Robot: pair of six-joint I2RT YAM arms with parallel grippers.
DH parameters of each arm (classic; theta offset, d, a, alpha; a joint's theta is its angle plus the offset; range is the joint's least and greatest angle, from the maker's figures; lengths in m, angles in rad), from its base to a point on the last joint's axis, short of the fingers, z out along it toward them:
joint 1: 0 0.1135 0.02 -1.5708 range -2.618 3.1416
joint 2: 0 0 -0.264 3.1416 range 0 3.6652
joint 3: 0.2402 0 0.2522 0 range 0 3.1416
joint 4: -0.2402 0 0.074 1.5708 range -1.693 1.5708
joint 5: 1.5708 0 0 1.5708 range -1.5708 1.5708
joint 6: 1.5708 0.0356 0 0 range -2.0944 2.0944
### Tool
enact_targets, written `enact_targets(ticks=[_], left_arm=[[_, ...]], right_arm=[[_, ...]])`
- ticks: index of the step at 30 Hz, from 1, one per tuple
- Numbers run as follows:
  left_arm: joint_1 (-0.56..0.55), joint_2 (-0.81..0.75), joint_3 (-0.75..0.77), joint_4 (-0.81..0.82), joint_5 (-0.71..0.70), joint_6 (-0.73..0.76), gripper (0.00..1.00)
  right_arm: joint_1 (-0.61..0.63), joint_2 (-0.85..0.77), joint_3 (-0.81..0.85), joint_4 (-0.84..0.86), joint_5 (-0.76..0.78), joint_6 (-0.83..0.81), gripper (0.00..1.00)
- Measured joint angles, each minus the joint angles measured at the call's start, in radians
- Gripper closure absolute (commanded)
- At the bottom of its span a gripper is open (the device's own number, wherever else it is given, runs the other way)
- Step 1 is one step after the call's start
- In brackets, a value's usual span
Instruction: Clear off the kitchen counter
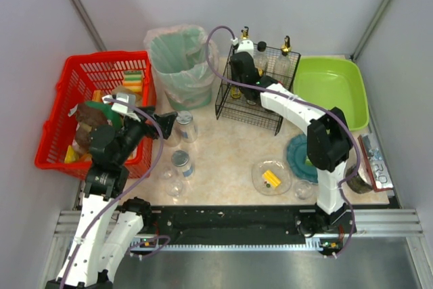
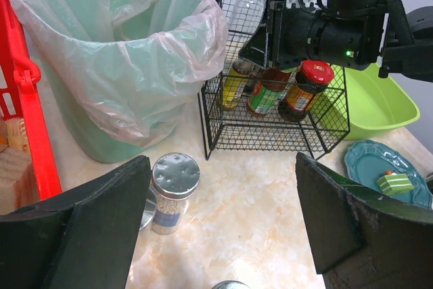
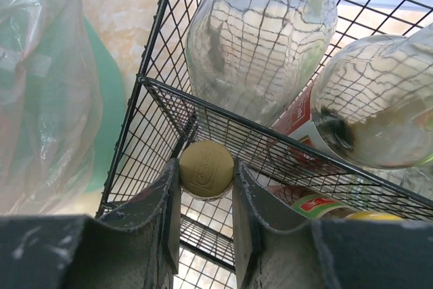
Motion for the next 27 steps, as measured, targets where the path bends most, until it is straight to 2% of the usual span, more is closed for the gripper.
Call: enact_targets(ticks=[4, 7, 14, 21, 27], left_arm=[[0.0, 0.004, 0.0, 0.001, 0.0, 0.0, 0.09], [0.0, 0.008, 0.0, 0.002, 0.0, 0.0, 0.09], [0.0, 0.016, 0.0, 0.002, 0.002, 0.0, 0.06], [0.0, 0.027, 0.0, 0.01, 0.027, 0.0, 0.05], [0.0, 0.055, 0.0, 0.009, 0.052, 0.0, 0.04]], right_arm=[[-0.003, 0.0, 0.003, -0.006, -0.006, 0.017, 0.42], [-0.003, 0.0, 0.004, -0.007, -0.008, 0.023, 0.29], [-0.003, -0.04, 0.004, -0.022, -0.029, 0.027, 0.22], [-0.002, -0.198, 0.004, -0.031, -0.099, 0.022, 0.21], [0.003, -0.35, -0.013, -0.077, -0.244, 0.016, 0.21]])
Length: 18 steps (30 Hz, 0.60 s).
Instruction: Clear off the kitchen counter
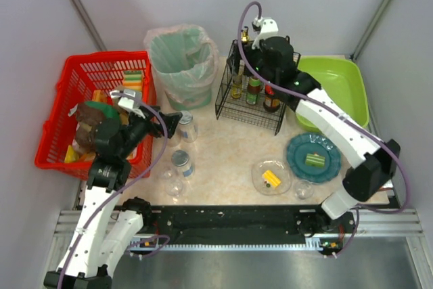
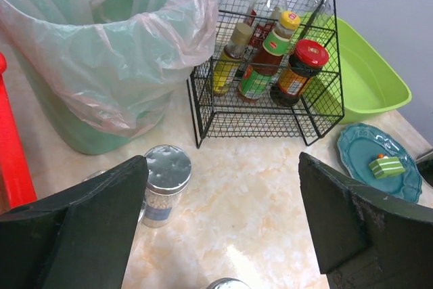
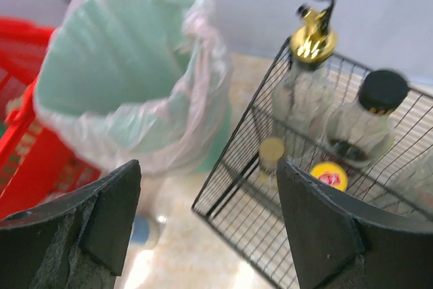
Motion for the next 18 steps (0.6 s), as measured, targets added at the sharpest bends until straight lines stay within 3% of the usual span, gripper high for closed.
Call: enact_targets(ticks=[5, 6, 10, 18], left_arm=[[0.0, 0.012, 0.005, -0.011, 0.006, 0.0, 0.04], [0.0, 0.014, 0.02, -0.039, 0.003, -0.001, 0.04], [0.0, 0.045, 0.201, -0.179, -0.039, -0.008, 0.04], [0.0, 0.013, 0.51, -0.386, -0.083, -0.041, 0.04]], right_arm=[[0.037, -0.155, -0.172, -0.036, -0.131, -0.034, 0.17], [0.065, -0.187, -0.222, -0.043, -0.145, -0.051, 0.12], [0.196, -0.236, -0.345, -0.063, -0.18, -0.101, 0.01], [0.414, -0.243, -0.542, 0.032, -0.217, -0.122, 0.01]])
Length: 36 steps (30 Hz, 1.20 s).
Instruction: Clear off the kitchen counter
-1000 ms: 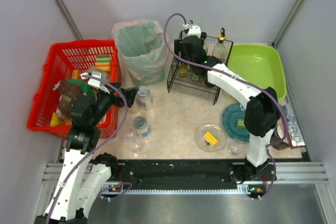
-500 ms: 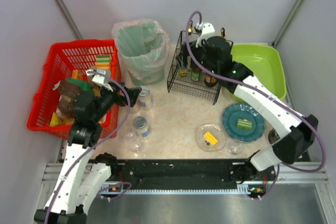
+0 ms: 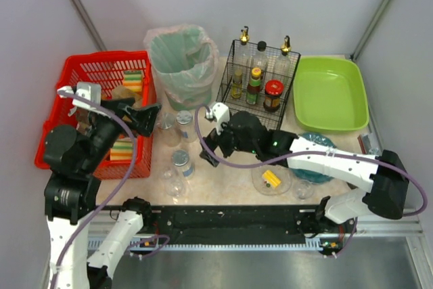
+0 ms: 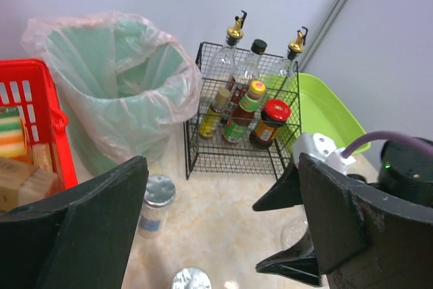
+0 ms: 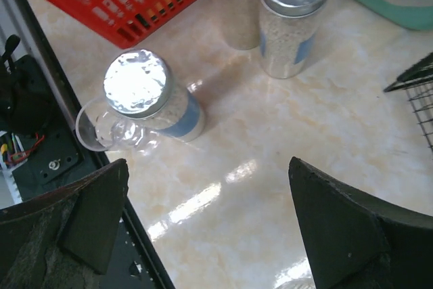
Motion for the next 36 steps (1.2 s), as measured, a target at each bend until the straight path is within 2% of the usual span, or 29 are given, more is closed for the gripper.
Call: enact_targets(ticks=[4, 10, 18, 22, 27, 36], left_arm=[[0.0, -0.036, 0.042, -0.118, 0.0, -0.023, 0.04], [0.0, -0.089, 0.112, -0.251, 0.003, -0.038, 0.04], [-0.003, -0.127, 0.157, -0.288, 0.047, -0.061, 0.04], [-0.003, -0.127, 0.156, -0.296, 0.061, -0.073, 0.04], [-0.005, -0.127, 0.138, -0.296, 0.071, -0.077, 0.04], [-0.005, -0.127, 0.129, -0.294, 0.098, -0.058, 0.04]], right_arm=[[0.059, 0.006, -0.071, 0.111, 0.005, 0.015, 0.01], [0.14, 0.13, -0.038, 0.248, 0.064, 0.017, 0.01], [0.205, 0.359, 0.108, 0.261, 0.183, 0.013, 0.01], [0.213, 0.402, 0.136, 0.262, 0.23, 0.026, 0.02], [0.212, 0.43, 0.155, 0.241, 0.264, 0.048, 0.14], [0.214, 0.436, 0.162, 0.21, 0.272, 0.073, 0.44]])
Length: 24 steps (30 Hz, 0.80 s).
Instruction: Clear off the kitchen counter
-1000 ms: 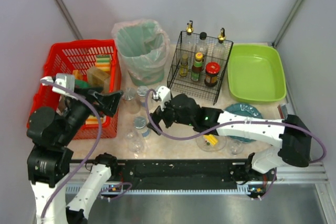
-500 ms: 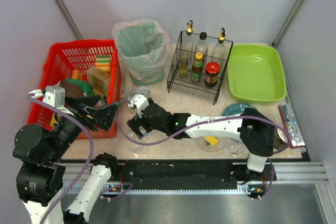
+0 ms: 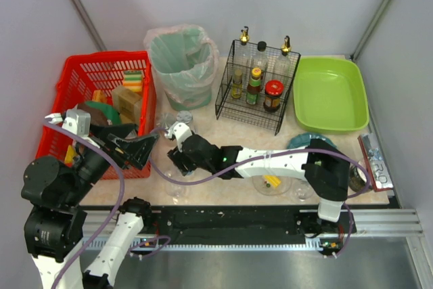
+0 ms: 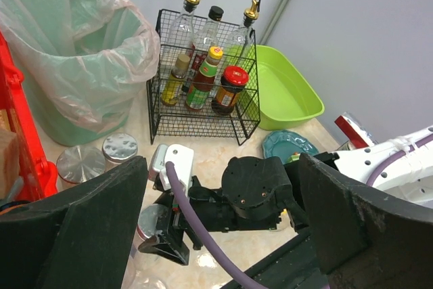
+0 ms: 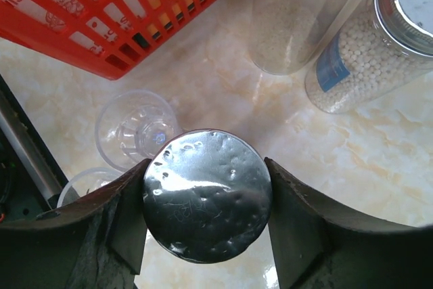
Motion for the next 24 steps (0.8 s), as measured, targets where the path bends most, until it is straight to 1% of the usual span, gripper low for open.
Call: enact_targets(ticks=[2, 6, 13, 16, 24], left_arm=[[0.0, 0.0, -0.001, 0.005, 0.003, 0.003, 0.04], [0.0, 0.001, -0.003, 0.009, 0.003, 0.005, 0.04], [0.0, 0.022, -0.003, 0.01, -0.006, 0.019, 0.04], [0.0, 0.037, -0.003, 0.01, -0.017, 0.029, 0.04], [0.0, 0.06, -0.023, 0.03, -0.019, 0.039, 0.04]], right_arm=[[0.0, -0.002, 0.0, -0.008, 0.006, 0.001, 0.46], [0.0, -0.021, -0.005, -0.047, 0.043, -0.001, 0.45], [-0.022, -0.119, -0.038, -0.127, 0.141, -0.012, 0.45], [-0.072, -0.193, -0.038, -0.156, 0.166, -0.015, 0.45], [-0.313, -0.417, -0.037, -0.187, 0.253, -0.045, 0.46]])
